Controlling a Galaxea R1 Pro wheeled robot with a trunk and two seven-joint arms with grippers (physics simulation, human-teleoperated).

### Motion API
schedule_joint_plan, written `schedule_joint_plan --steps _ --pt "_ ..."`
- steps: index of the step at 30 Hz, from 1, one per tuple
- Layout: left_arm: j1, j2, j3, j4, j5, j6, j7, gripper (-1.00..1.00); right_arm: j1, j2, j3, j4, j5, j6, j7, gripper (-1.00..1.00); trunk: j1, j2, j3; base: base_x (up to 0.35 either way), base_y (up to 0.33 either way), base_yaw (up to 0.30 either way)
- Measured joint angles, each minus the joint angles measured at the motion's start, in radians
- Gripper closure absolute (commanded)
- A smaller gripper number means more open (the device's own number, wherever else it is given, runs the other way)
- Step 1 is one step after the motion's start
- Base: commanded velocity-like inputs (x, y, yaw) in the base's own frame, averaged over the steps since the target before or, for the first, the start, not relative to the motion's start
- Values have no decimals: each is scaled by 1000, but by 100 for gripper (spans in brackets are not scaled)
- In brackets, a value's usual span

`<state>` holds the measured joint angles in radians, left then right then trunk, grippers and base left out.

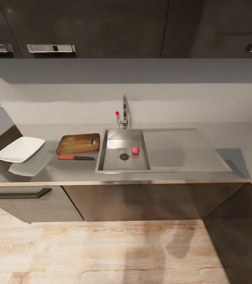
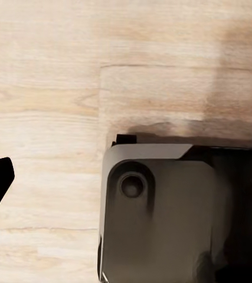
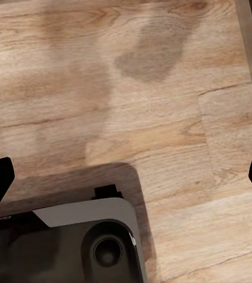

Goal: In the kitchen, take the Vidalia onion out of the sink, dice it on the chopping board with the paring knife, put the diced onion into the bowl on the countertop, then place both the paring knife and the chopping board into the sink.

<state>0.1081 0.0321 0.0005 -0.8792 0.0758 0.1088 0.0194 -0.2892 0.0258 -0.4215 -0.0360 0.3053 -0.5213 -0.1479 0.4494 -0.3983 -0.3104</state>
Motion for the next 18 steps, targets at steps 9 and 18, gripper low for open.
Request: schedule_joint_plan --steps 9,18 --pt "0 -18 -2 -391 1 338 -1 -100 0 0 0 0 0 0 0 -100 0 0 0 0 0 0" --pt "0 -14 -5 -538 1 432 -2 -100 0 -1 0 0 0 0 0 -100 0 0 0 -1 0 0"
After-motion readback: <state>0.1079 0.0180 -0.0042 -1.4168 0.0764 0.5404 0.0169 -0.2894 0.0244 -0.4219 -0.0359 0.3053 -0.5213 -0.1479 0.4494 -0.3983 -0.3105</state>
